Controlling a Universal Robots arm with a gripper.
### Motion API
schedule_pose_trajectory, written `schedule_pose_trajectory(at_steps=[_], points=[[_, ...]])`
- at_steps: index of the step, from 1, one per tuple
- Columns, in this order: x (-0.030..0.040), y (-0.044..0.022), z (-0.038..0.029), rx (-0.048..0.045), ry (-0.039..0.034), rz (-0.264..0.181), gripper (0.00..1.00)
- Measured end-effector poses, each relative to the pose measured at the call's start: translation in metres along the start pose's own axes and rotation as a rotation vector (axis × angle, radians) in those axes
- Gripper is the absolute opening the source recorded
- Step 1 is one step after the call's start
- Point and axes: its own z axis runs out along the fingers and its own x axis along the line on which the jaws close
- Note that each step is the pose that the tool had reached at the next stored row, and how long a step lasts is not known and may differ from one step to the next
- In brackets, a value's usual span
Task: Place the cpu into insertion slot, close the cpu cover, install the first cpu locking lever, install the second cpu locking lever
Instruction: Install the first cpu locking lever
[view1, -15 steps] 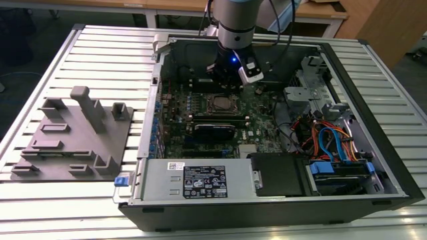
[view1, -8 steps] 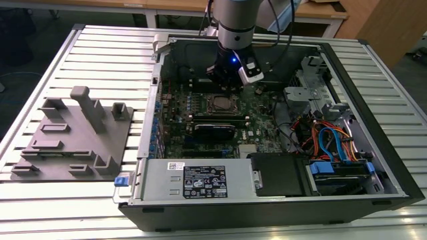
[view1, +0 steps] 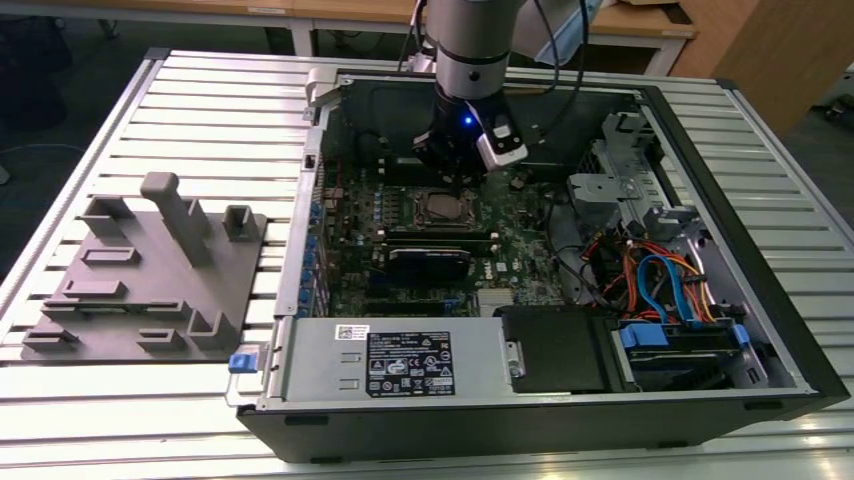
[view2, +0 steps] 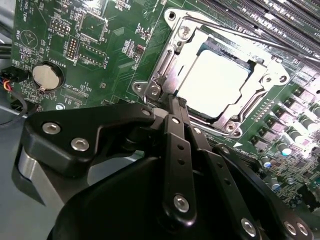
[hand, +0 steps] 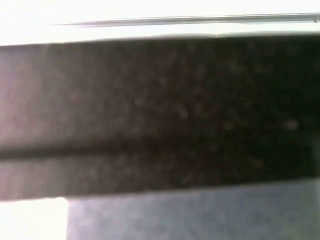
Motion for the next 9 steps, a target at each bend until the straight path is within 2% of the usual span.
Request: schedule_pose_trajectory(at_steps=[2, 7, 9], points=[[0.0001, -0.0001, 0.0002, -0.0122, 0.0011, 0.001, 0.1], [-0.0002, 0.0005, 0.0018, -0.0641, 0.0034, 0.003, 0.1], [-0.0001, 0.0003, 0.0015, -0.0737, 0.0046, 0.003, 0.1]])
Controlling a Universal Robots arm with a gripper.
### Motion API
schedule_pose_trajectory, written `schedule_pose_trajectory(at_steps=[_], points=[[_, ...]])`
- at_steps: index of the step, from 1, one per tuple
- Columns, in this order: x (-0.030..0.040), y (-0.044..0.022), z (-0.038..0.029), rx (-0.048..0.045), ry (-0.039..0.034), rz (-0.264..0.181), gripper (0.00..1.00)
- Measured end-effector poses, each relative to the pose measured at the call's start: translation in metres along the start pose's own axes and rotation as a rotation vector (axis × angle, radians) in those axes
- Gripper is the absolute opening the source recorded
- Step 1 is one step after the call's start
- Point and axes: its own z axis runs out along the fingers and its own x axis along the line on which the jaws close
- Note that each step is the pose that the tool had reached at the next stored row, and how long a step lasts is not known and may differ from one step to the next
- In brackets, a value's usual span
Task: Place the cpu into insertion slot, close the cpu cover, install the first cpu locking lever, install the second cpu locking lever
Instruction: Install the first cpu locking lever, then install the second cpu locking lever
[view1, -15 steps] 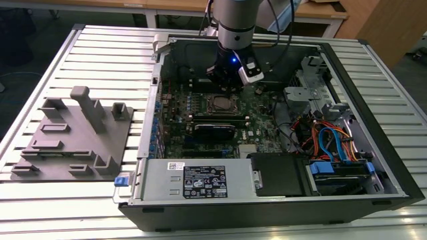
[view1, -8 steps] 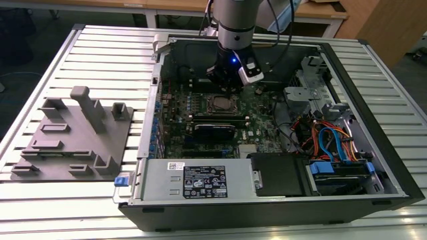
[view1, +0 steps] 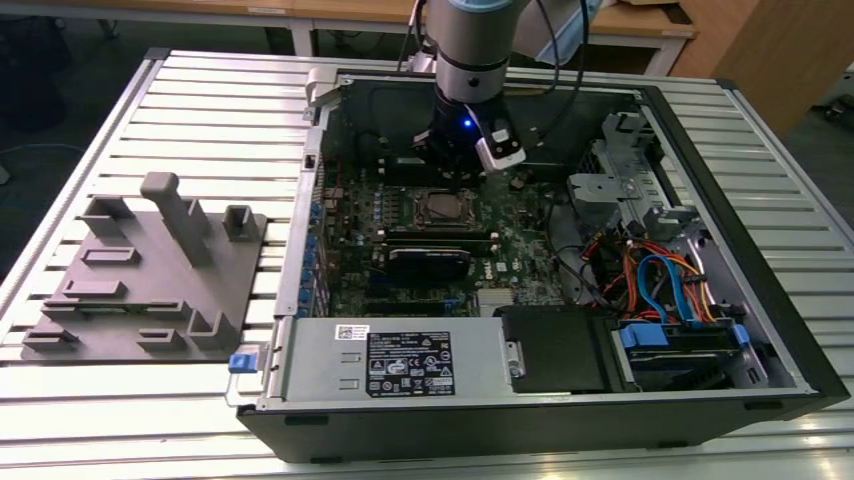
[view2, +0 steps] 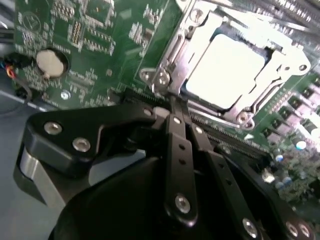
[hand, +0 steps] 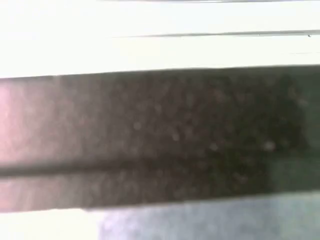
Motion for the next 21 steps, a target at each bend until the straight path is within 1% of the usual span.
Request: schedule_pose_trajectory(at_steps=[4, 9, 10, 12, 13, 16, 21], points=[[0.0, 0.0001, -0.001, -0.0009, 0.0004, 0.0, 0.1], [-0.0003, 0.0008, -0.0089, -0.0006, 0.0004, 0.0, 0.1], [-0.0003, 0.0009, -0.0093, -0.0003, 0.0004, 0.0, 0.1], [-0.0004, 0.0008, -0.0093, 0.0081, -0.0003, 0.0, 0.1], [-0.0004, 0.0, -0.0095, 0.0101, -0.0003, -0.001, 0.1], [-0.0006, -0.003, -0.0095, 0.0112, -0.0004, 0.0, 0.1], [-0.0007, -0.004, -0.0096, 0.0113, -0.0004, 0.0, 0.1]])
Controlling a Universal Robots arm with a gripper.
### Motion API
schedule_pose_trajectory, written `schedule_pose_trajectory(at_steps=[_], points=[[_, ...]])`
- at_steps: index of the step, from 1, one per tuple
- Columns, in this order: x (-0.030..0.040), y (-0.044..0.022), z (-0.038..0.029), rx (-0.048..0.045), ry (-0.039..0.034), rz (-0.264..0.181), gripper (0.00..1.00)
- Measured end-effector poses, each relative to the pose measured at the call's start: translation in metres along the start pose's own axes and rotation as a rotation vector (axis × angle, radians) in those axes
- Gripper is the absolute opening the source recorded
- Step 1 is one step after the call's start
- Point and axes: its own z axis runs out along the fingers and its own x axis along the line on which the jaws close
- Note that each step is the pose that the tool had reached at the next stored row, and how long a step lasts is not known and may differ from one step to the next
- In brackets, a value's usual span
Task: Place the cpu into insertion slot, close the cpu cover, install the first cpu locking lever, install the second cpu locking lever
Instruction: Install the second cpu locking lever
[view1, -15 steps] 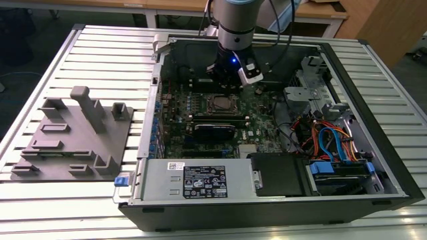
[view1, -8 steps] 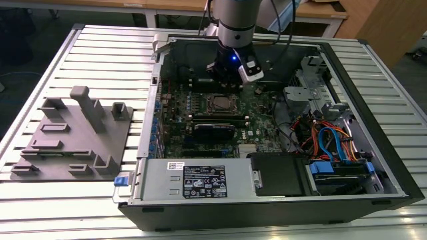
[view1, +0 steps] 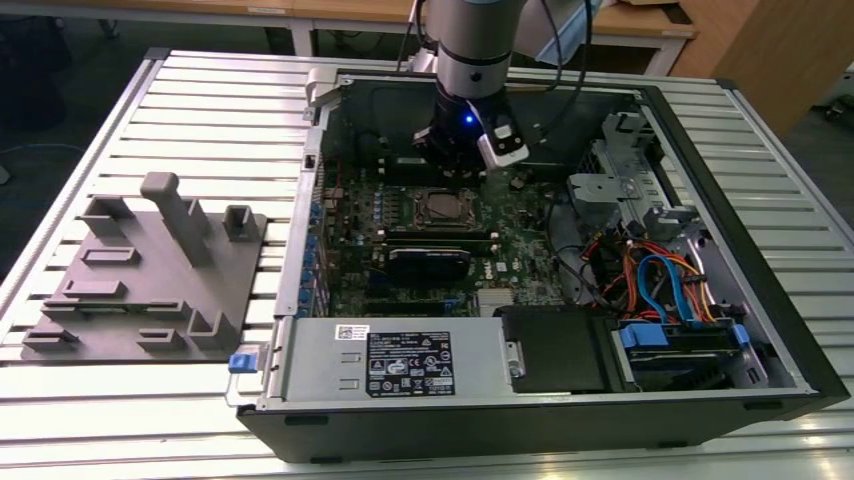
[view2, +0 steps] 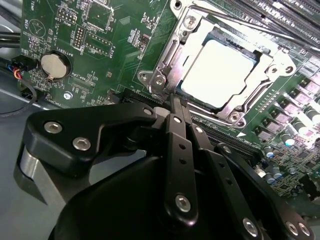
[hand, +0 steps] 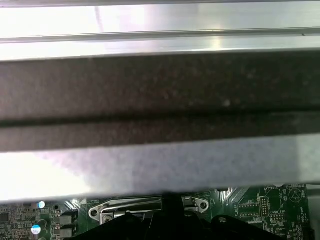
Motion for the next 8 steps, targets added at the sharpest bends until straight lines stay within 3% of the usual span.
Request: schedule_pose_trajectory(at_steps=[8], points=[[-0.0002, -0.0021, -0.0002, 0.0001, 0.0, 0.0, 0.1]])
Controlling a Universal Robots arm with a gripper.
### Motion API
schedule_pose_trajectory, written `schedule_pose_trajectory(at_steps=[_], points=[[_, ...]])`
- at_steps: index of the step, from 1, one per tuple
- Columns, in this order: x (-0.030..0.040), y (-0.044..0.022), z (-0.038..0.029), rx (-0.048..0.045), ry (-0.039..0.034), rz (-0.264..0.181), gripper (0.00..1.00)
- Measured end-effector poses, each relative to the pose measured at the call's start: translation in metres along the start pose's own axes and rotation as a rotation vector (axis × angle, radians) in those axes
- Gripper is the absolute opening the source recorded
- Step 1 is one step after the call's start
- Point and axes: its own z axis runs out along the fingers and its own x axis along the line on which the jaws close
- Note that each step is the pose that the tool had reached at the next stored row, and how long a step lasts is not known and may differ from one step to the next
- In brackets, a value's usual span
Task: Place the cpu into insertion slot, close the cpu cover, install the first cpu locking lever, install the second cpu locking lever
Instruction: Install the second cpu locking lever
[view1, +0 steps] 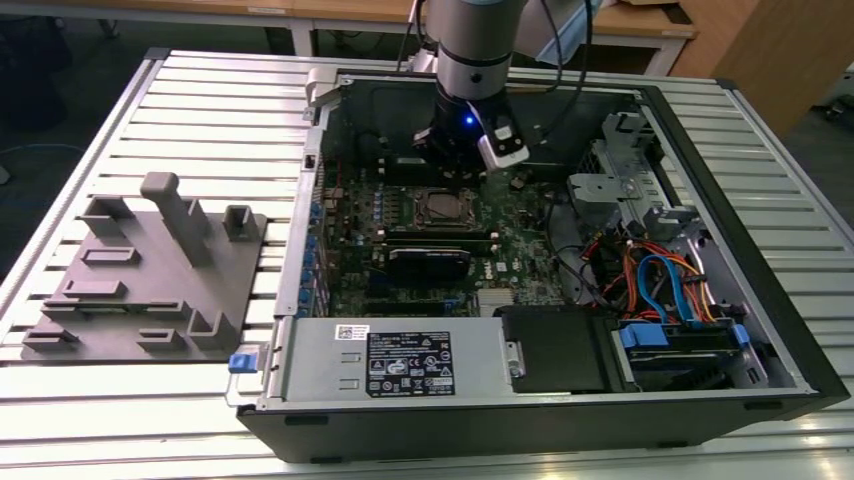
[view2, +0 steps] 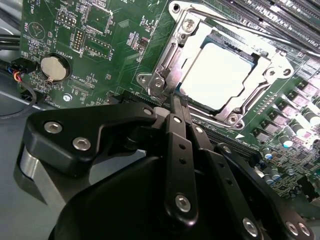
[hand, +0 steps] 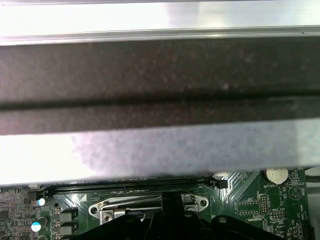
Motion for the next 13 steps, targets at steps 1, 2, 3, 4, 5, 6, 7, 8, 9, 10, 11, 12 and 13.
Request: schedule_pose_trajectory(at_steps=[1, 2, 3, 4, 5, 6, 7, 8, 9, 10, 11, 12, 13], points=[[0.0, 0.0, 0.0, 0.0, 0.0, 0.0, 0.1], [0.0, -0.0001, 0.0, 0.0, 0.0, 0.0, 0.1], [0.0, -0.0003, 0.0, -0.0001, 0.0, 0.0, 0.1], [0.0, -0.0005, 0.0, 0.0, 0.0, 0.0, 0.1], [-0.0001, -0.0007, -0.0001, 0.0, 0.0, 0.0, 0.1], [-0.0001, -0.0009, -0.0001, -0.0001, 0.0, 0.0, 0.1], [-0.0001, -0.0011, -0.0001, -0.0001, 0.0, 0.0, 0.1], [-0.0001, -0.0013, -0.0001, -0.0001, 0.0, 0.0, 0.1], [-0.0001, -0.0014, -0.0001, 0.0, 0.0, 0.0, 0.1], [-0.0001, -0.0014, -0.0001, 0.0, 0.0, 0.0, 0.1], [-0.0001, -0.0015, -0.0001, 0.0, 0.0, 0.0, 0.1], [-0.0001, -0.0015, -0.0001, 0.0, 0.0, 0.0, 0.1], [-0.0001, -0.0015, -0.0001, 0.0, 0.0, 0.0, 0.1]])
